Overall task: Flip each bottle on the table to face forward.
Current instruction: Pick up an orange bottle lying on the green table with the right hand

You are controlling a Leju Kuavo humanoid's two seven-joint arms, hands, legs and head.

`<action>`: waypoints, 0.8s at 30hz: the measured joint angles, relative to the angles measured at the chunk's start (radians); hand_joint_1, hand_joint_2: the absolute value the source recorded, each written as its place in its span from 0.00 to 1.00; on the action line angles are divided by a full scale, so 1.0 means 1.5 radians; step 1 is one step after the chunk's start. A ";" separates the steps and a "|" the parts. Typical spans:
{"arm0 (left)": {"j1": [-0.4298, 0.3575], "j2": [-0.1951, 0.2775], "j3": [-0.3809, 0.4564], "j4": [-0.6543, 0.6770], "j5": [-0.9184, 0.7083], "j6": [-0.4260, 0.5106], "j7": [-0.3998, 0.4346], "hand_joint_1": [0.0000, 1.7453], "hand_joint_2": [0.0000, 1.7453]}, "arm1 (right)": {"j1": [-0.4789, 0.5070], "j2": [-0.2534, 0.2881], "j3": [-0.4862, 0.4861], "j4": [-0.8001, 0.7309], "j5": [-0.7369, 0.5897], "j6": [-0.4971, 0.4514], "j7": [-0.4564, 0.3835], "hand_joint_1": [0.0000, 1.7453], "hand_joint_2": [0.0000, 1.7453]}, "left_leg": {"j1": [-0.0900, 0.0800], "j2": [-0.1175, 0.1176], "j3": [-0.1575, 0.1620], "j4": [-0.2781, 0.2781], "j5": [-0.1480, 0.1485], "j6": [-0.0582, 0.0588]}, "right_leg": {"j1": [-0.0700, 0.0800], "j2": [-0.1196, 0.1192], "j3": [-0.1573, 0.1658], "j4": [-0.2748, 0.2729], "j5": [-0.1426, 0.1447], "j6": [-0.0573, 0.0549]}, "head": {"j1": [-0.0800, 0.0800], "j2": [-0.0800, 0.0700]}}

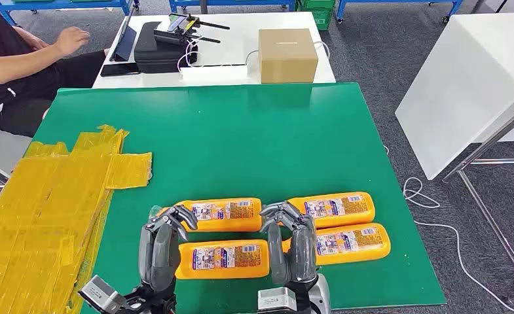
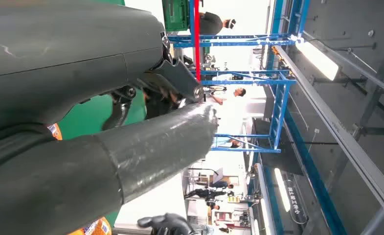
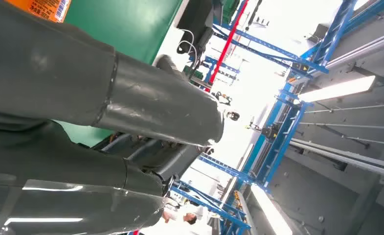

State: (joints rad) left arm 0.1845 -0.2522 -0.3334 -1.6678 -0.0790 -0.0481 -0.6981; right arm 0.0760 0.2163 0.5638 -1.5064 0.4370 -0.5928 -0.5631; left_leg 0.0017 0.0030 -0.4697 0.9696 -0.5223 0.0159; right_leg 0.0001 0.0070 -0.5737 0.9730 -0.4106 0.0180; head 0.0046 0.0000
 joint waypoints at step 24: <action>-0.148 0.041 0.080 0.092 -0.015 0.010 0.000 0.00 0.00 | -0.113 -0.049 -0.145 0.054 -0.038 0.292 0.044 0.00 1.00 | 0.000 -0.001 0.000 0.000 0.002 0.001 | 0.000 -0.001 0.001 0.000 0.001 0.001 | 0.000 0.000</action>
State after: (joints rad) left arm -0.0376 -0.1911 -0.2129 -1.5299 -0.1021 -0.0328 -0.6977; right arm -0.0931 0.1432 0.3461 -1.4253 0.3807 -0.1543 -0.4974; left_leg 0.0014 0.0022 -0.4698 0.9698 -0.5192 0.0180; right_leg -0.0006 0.0061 -0.5729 0.9732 -0.4089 0.0192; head 0.0044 0.0000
